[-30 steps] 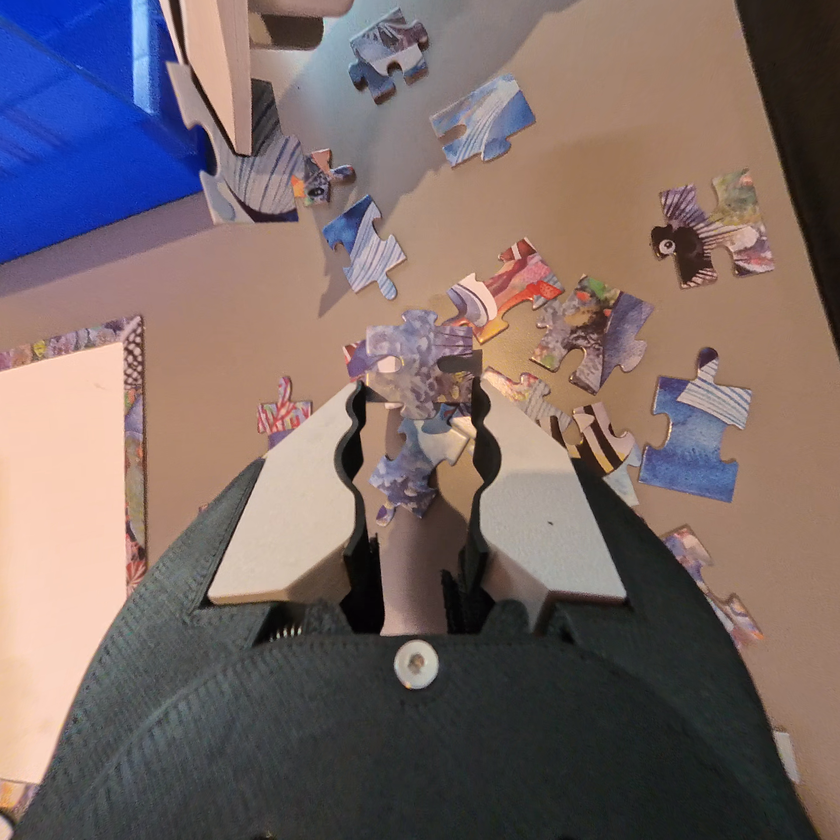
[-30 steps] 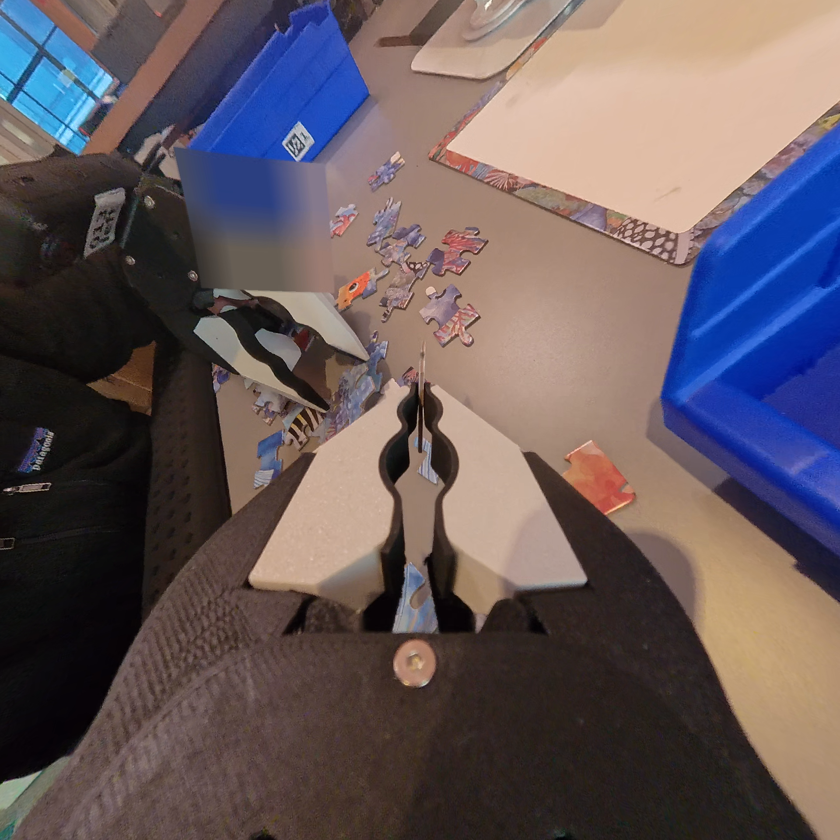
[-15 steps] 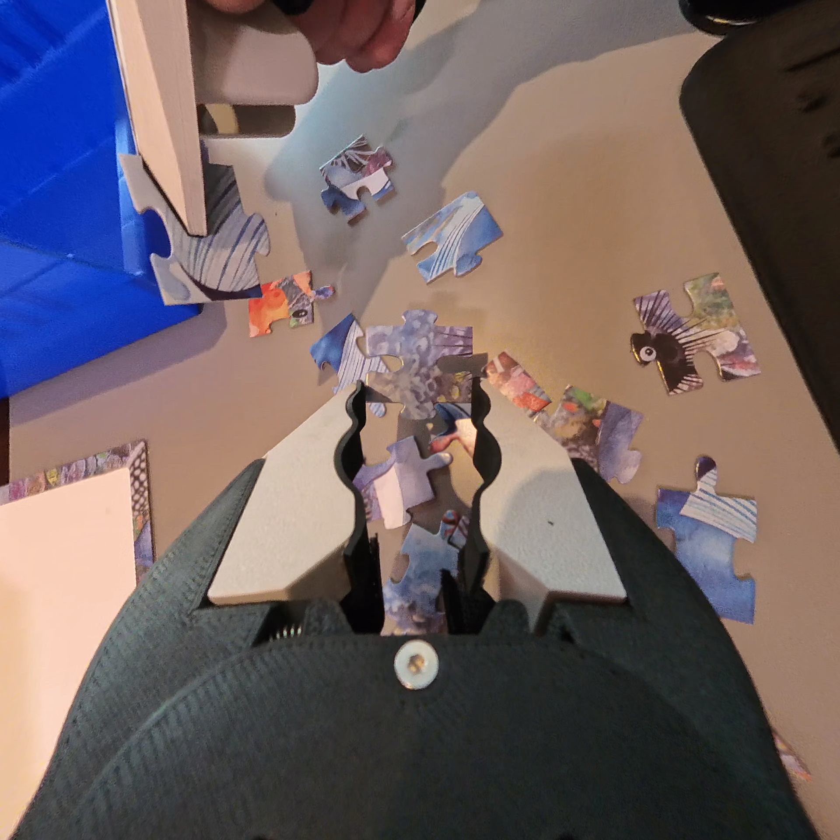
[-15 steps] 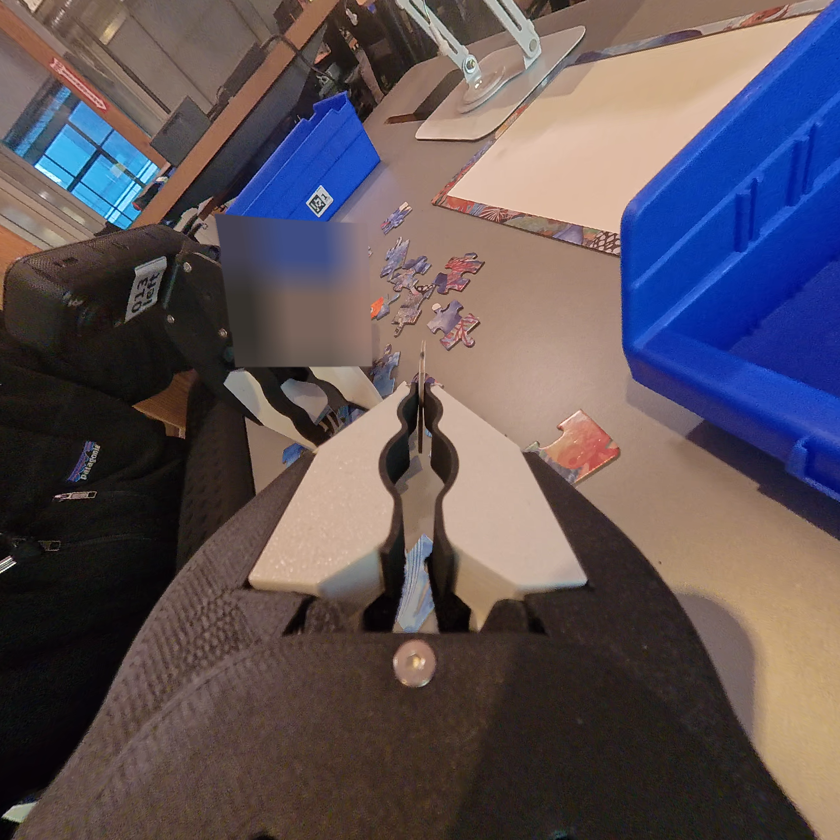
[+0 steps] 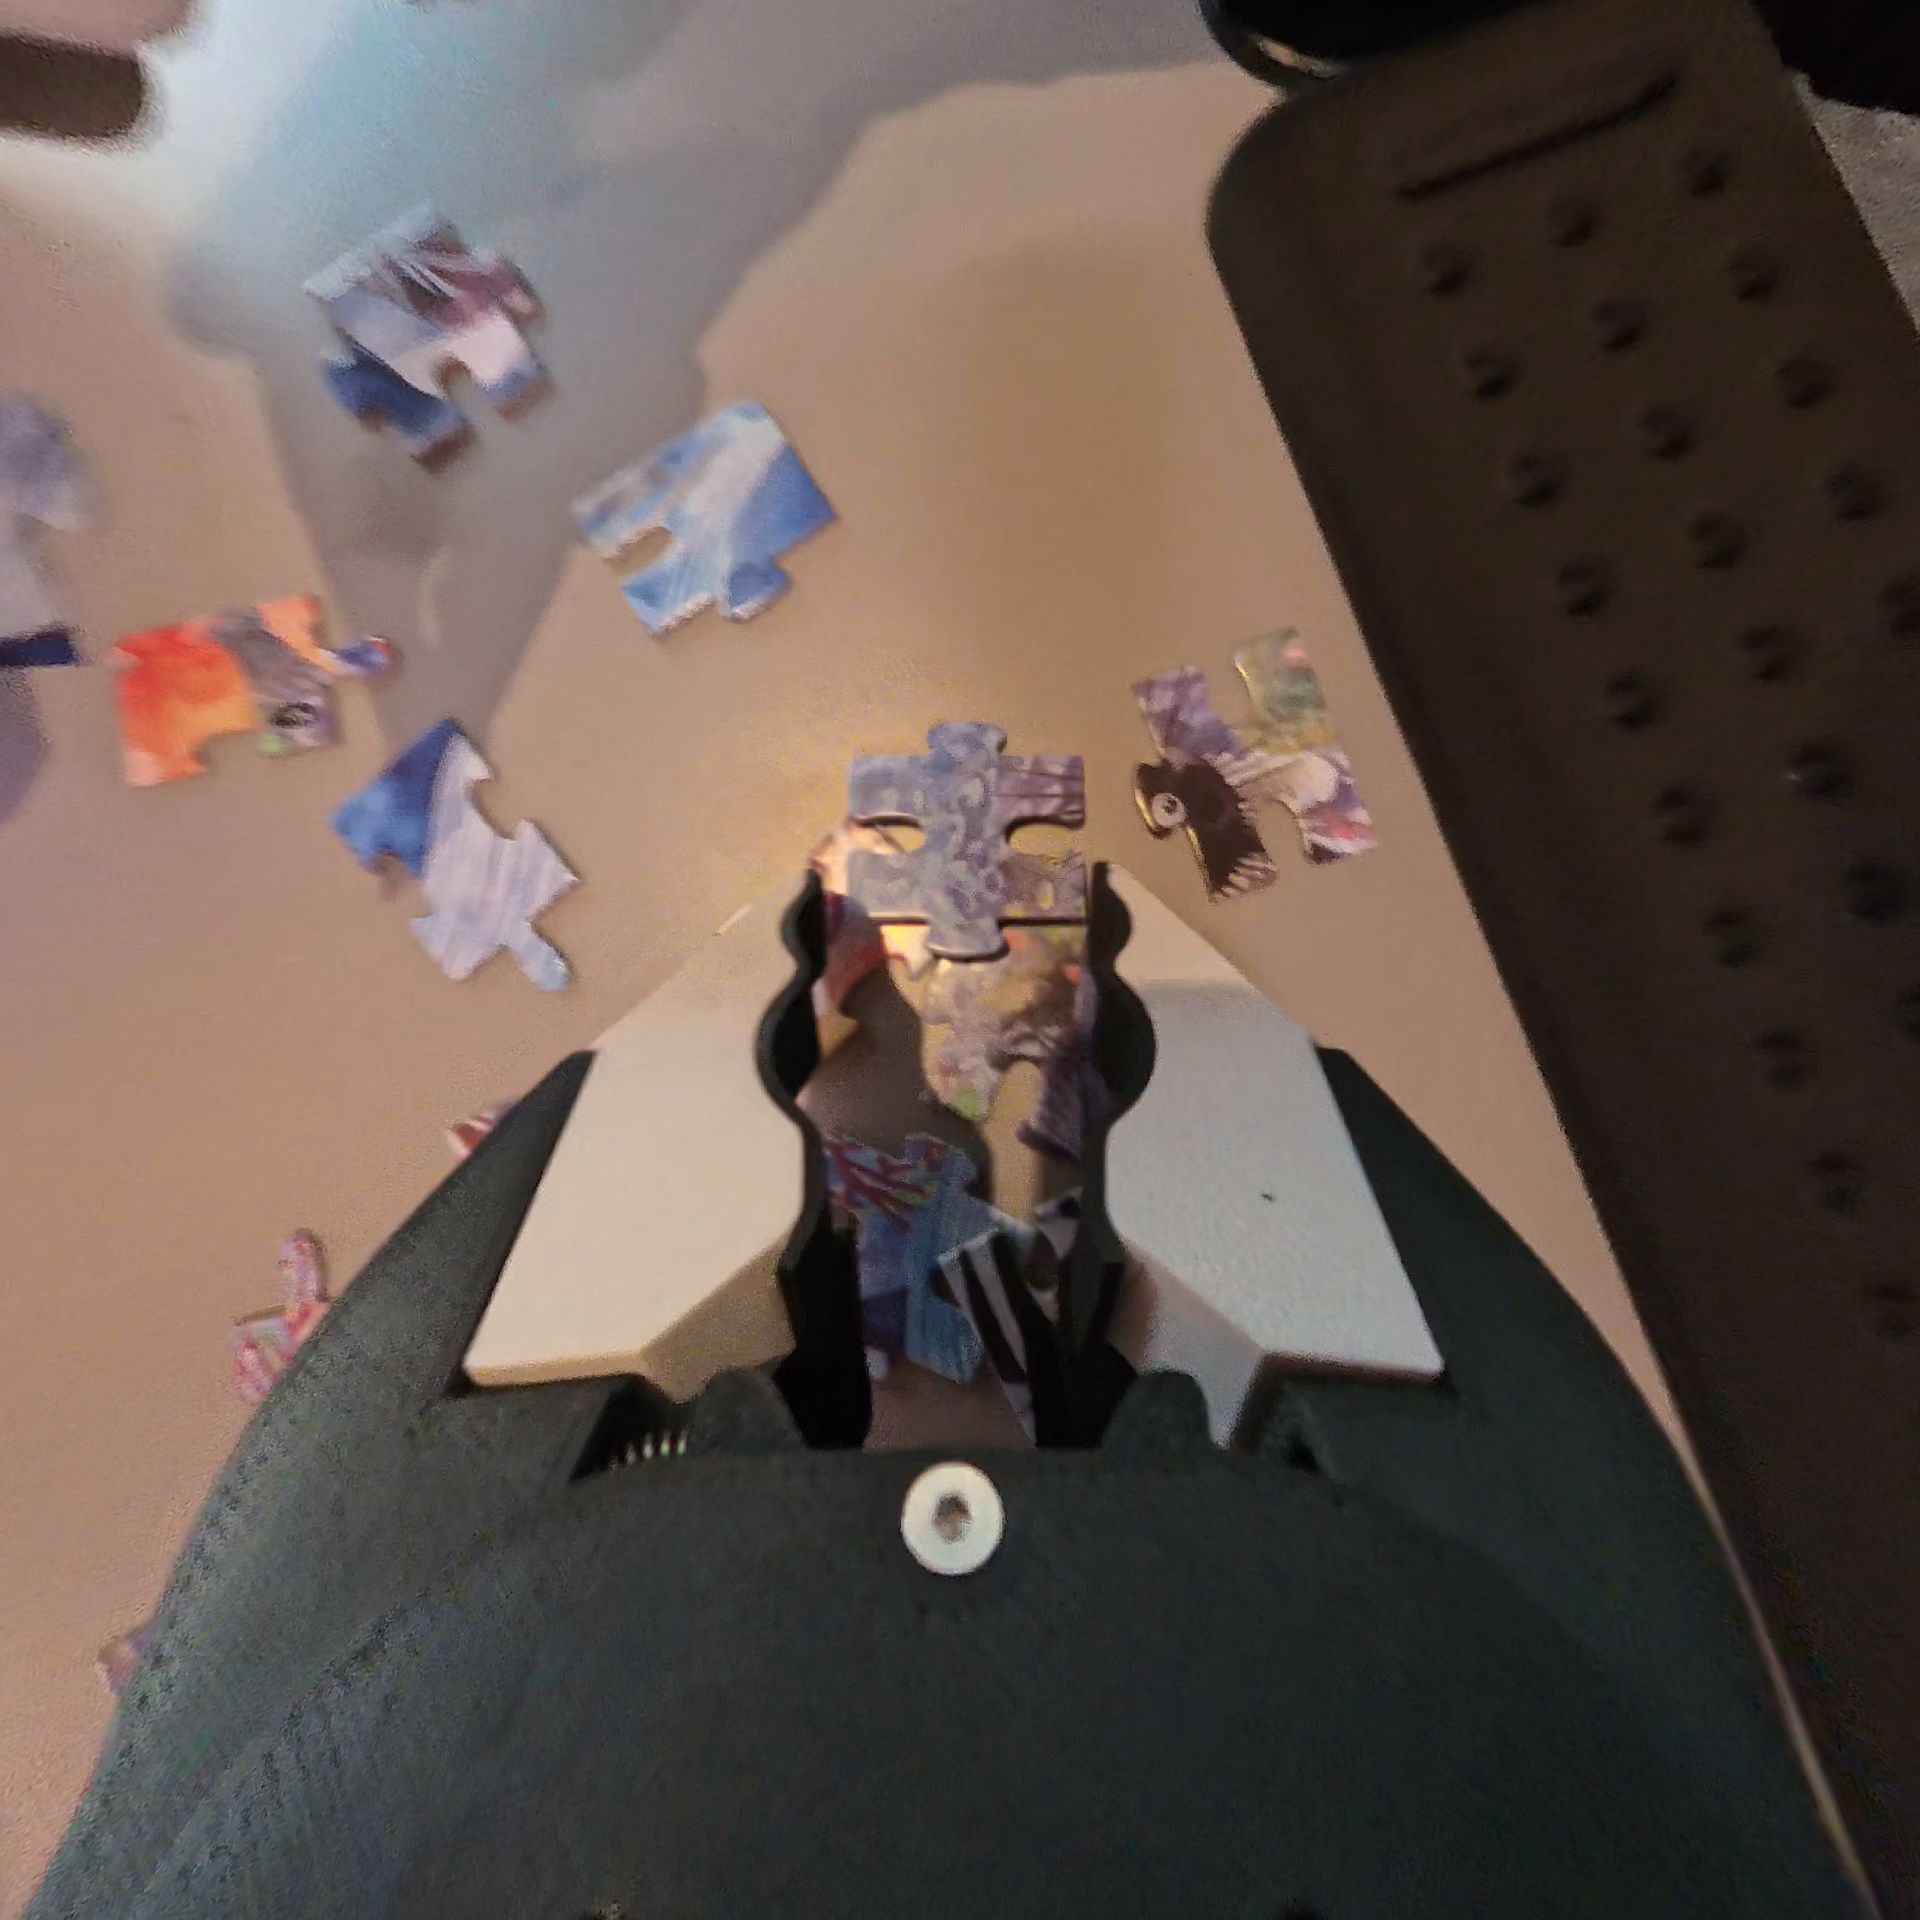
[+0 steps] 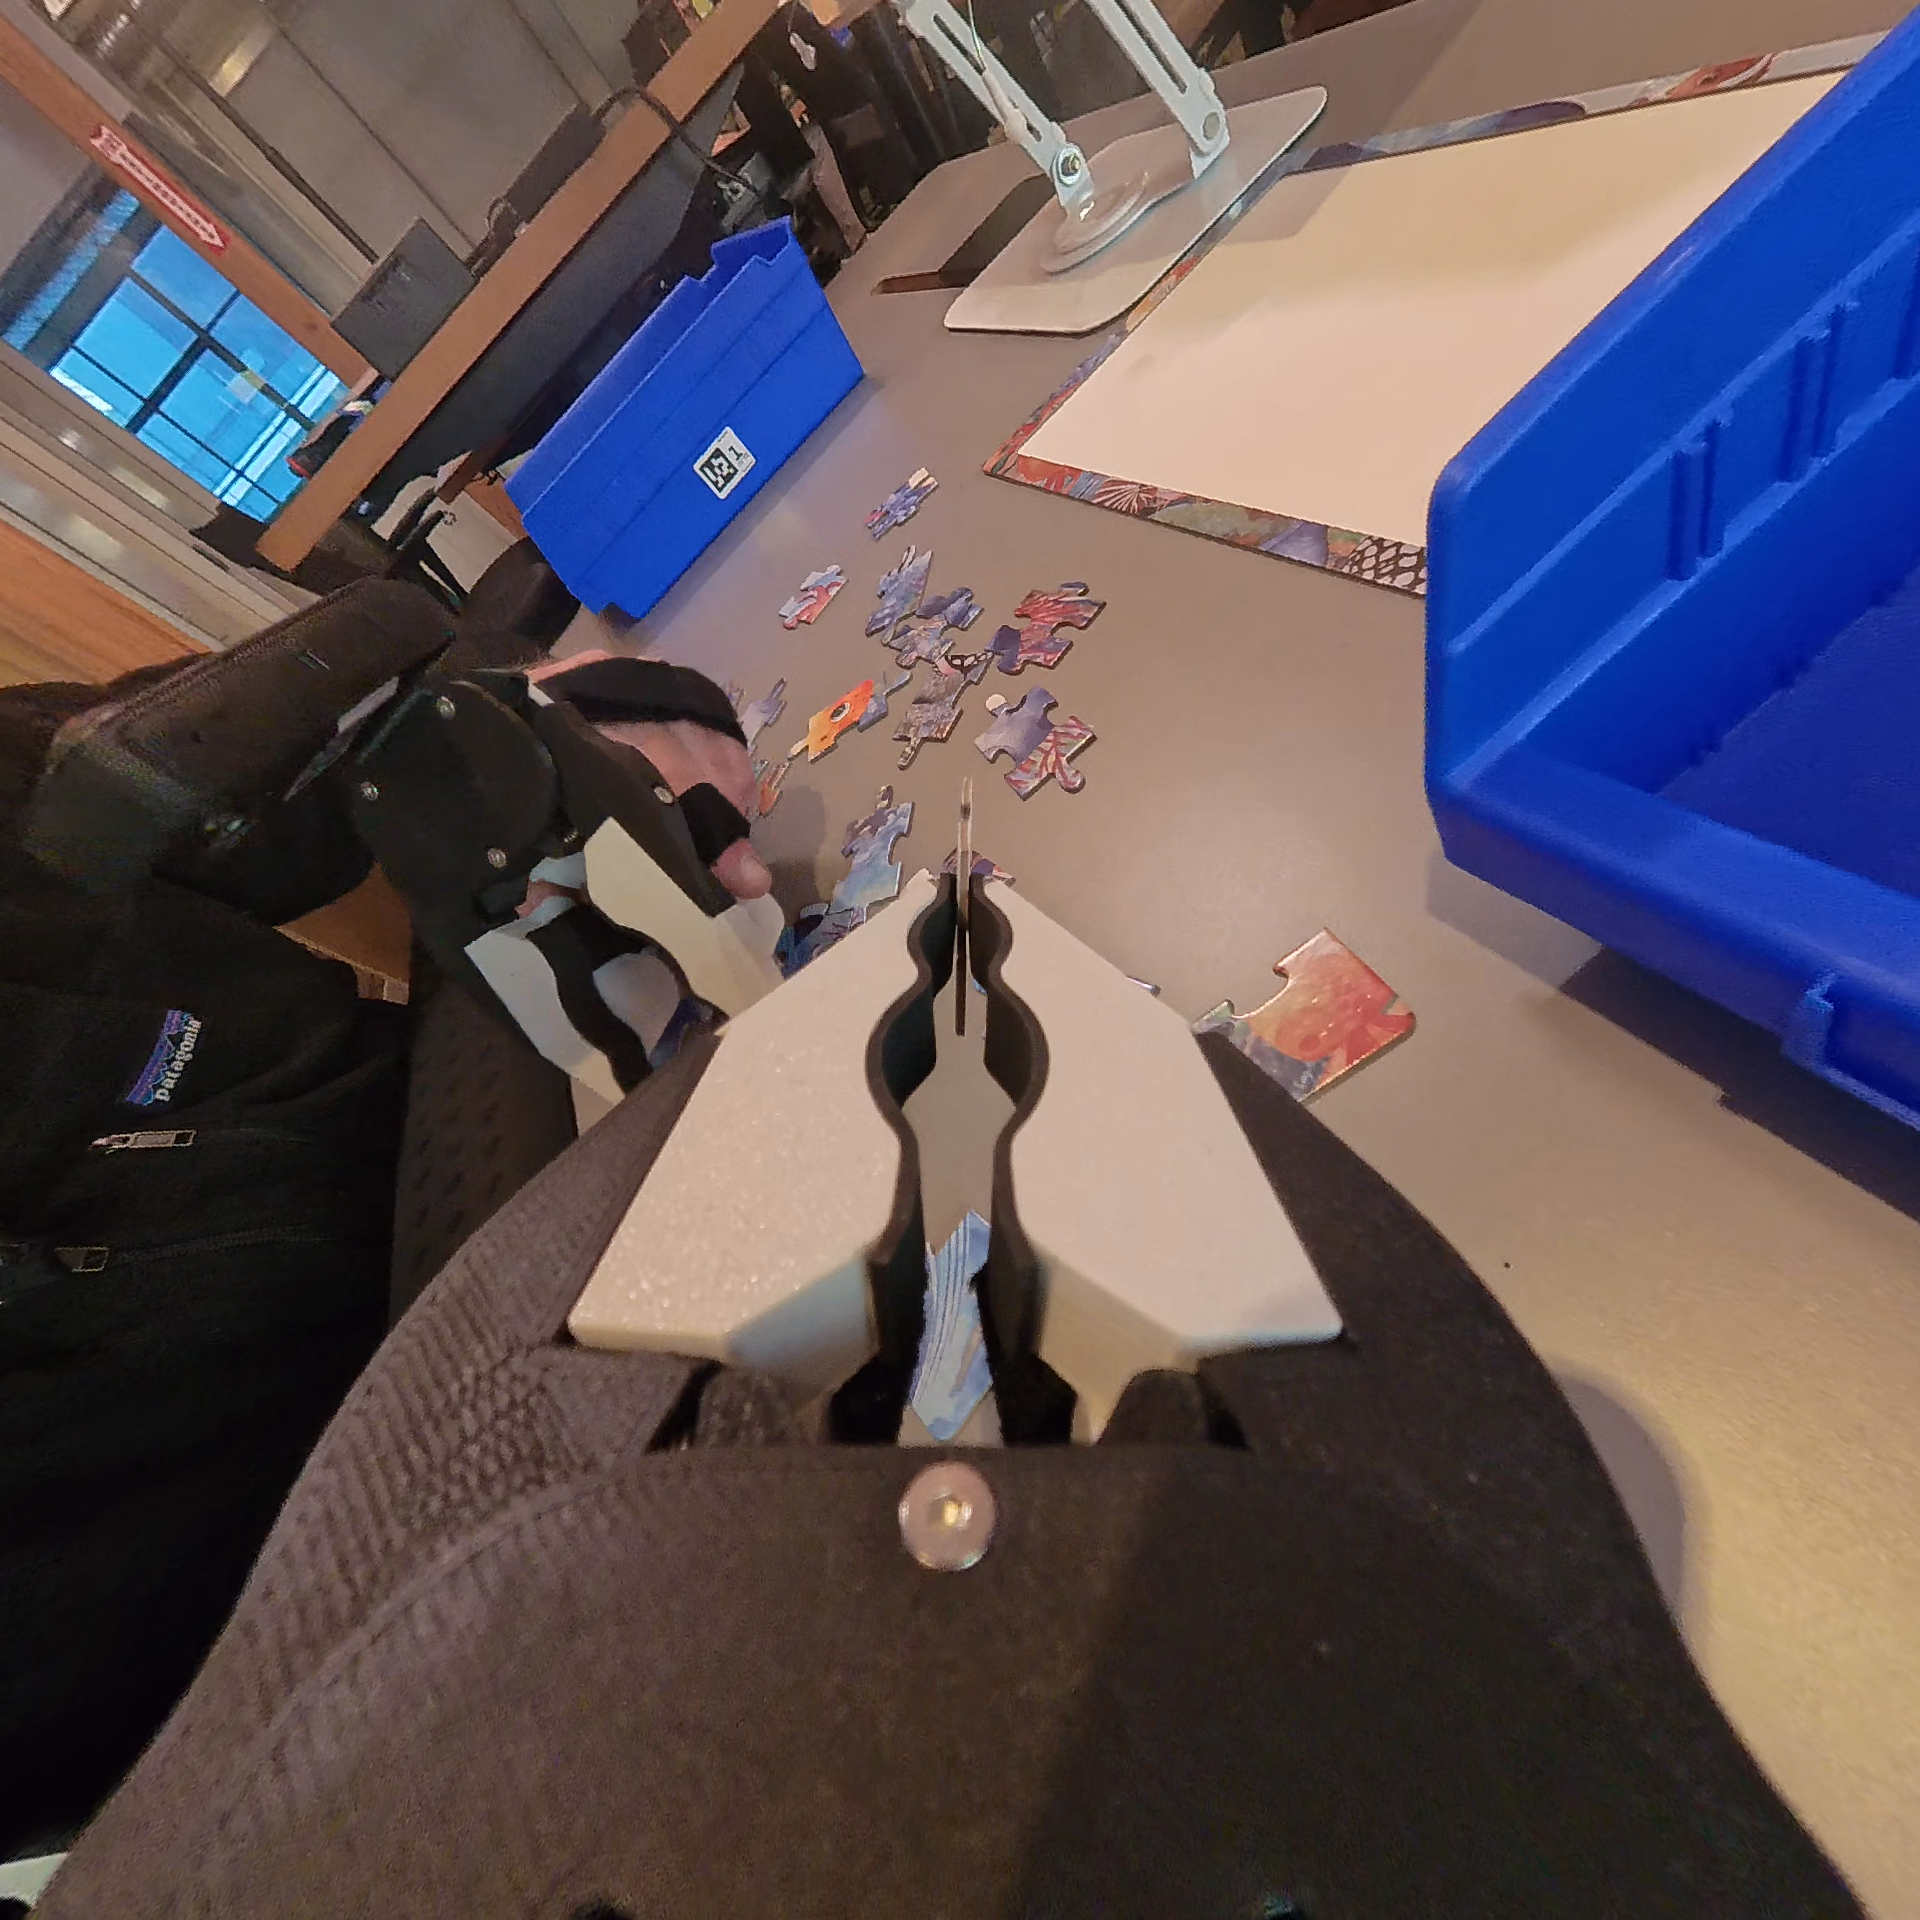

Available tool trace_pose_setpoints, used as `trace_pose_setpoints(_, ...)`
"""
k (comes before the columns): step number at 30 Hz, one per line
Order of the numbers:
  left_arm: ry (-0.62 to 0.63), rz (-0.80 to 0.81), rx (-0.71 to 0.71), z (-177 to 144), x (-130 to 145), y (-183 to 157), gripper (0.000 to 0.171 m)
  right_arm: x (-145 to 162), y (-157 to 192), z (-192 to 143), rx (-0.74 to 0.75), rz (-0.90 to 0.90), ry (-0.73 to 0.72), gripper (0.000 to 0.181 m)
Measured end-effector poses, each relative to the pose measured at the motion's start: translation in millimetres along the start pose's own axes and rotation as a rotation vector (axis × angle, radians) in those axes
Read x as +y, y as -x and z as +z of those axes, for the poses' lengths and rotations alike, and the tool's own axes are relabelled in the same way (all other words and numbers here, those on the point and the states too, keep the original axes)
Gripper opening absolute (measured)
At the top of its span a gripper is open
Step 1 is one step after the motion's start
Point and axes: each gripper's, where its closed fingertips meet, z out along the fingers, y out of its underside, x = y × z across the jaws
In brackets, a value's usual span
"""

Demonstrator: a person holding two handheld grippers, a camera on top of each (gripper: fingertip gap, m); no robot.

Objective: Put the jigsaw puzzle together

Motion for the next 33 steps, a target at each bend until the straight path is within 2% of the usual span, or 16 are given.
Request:
trace_pose_setpoints(1, 0.017, -0.012, 0.005, -0.8, 3.9, -0.9, 0.062, 0.1, -0.5, -0.2, 0.002, 0.000, 0.000, 0.000)
trace_pose_setpoints(2, 0.018, -0.021, -0.012, -4.8, 7.0, 3.0, 0.066, -0.1, -0.9, -0.6, 0.003, 0.001, -0.003, 0.000)
trace_pose_setpoints(5, 0.021, -0.080, -0.080, -27.5, 22.6, 26.7, 0.067, -1.3, -1.6, -2.7, 0.009, 0.001, -0.011, 0.000)
trace_pose_setpoints(8, 0.059, -0.137, -0.081, -51.0, 47.4, 39.0, 0.061, -2.6, -0.6, -3.5, 0.011, -0.006, -0.015, 0.000)
trace_pose_setpoints(10, 0.095, -0.118, -0.079, -60.7, 63.2, 41.6, 0.053, -2.2, -0.3, -2.9, 0.012, -0.008, -0.012, 0.000)
trace_pose_setpoints(14, 0.188, -0.036, -0.060, -62.8, 90.2, 43.4, 0.048, -0.8, -0.8, -1.6, 0.013, -0.010, -0.005, 0.000)
trace_pose_setpoints(17, 0.200, -0.009, -0.046, -59.5, 97.2, 47.6, 0.044, -1.0, -1.8, -2.3, 0.015, -0.009, -0.008, 0.000)
trace_pose_setpoints(22, 0.167, -0.065, -0.002, -56.4, 99.0, 54.0, 0.038, -0.5, -2.1, -2.1, 0.020, -0.016, -0.002, 0.000)
trace_pose_setpoints(28, 0.149, -0.064, -0.022, -56.3, 98.5, 55.3, 0.033, -0.1, -2.4, -1.7, 0.023, -0.020, 0.002, 0.000)
trace_pose_setpoints(29, 0.141, -0.059, -0.019, -56.7, 97.4, 53.8, 0.023, 0.0, -2.5, -1.6, 0.024, -0.020, 0.003, 0.000)
trace_pose_setpoints(30, 0.137, -0.059, -0.026, -57.0, 97.0, 54.0, 0.002, 0.2, -2.6, -1.6, 0.024, -0.020, 0.003, 0.000)
trace_pose_setpoints(33, 0.124, -0.068, -0.016, -57.1, 97.7, 49.5, 0.002, 0.2, -3.0, -1.9, 0.025, -0.020, 0.002, 0.000)
